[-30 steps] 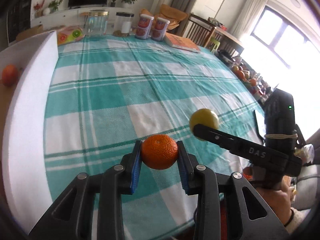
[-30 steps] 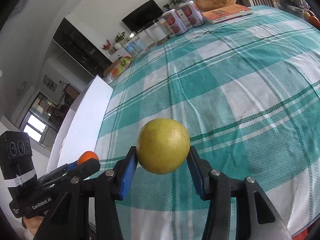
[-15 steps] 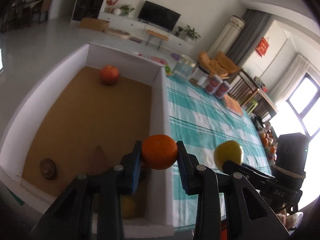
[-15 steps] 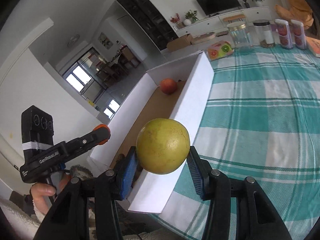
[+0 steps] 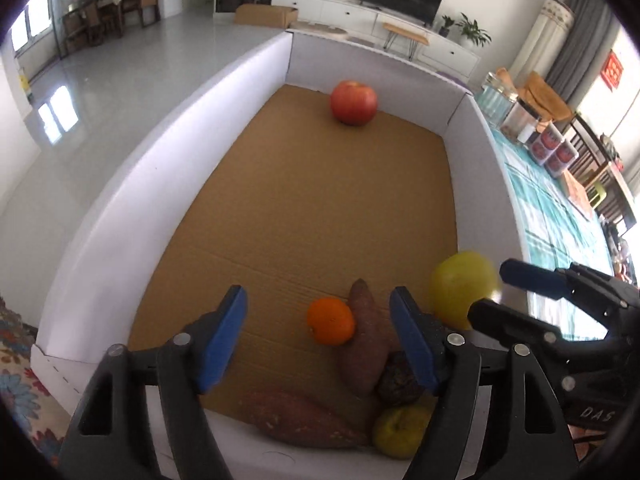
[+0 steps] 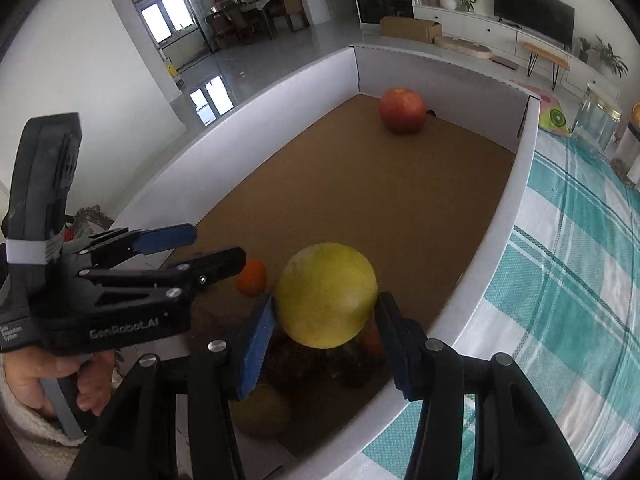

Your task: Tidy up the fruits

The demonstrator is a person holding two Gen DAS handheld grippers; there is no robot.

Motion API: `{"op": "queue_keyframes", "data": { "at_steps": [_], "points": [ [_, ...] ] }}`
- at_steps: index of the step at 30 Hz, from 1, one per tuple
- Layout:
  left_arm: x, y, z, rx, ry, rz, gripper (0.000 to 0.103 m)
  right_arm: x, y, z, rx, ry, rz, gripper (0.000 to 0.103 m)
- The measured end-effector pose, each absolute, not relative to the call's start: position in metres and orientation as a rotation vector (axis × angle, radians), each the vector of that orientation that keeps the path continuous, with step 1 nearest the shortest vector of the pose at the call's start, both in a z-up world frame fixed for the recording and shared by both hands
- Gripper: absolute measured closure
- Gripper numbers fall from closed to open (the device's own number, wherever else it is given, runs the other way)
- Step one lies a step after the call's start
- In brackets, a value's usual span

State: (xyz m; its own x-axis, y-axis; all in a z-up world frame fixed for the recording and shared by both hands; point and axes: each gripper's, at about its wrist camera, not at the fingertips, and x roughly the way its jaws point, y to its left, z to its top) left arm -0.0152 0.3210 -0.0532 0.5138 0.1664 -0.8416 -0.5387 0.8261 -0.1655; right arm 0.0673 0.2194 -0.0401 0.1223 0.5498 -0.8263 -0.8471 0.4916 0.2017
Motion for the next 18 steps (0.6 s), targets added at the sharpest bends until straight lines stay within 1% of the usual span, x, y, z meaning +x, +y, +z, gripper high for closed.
{"op": "queue_keyframes", "data": {
  "at_steps": [1,3,8,10,12,18],
  "points": [
    [-0.016,0.319,-0.050,-0.423,0.931,0.449,0.025,0.071,0.217,-0.033,-0.337,0.991,1.042,0.037],
    [-0.021,0.313,-0.040,-0.372,0.888,0.478,0.017,0.074,0.207,-0.014,-0.301,0.941,1.026,0.017],
    [-0.038,0.297,-0.005,-0.232,0.732,0.558,0.008,0.073,0.181,0.026,-0.234,0.849,0.970,0.000],
    [-0.044,0.293,0.001,-0.240,0.705,0.593,0.007,0.064,0.171,0.036,-0.232,0.813,0.946,0.000],
    [-0.044,0.292,0.002,-0.241,0.732,0.637,0.007,0.057,0.165,0.036,-0.269,0.802,0.909,0.000],
    [-0.052,0.289,0.004,-0.201,0.728,0.747,0.007,0.046,0.152,0.022,-0.270,0.887,0.888,0.000]
  ]
}}
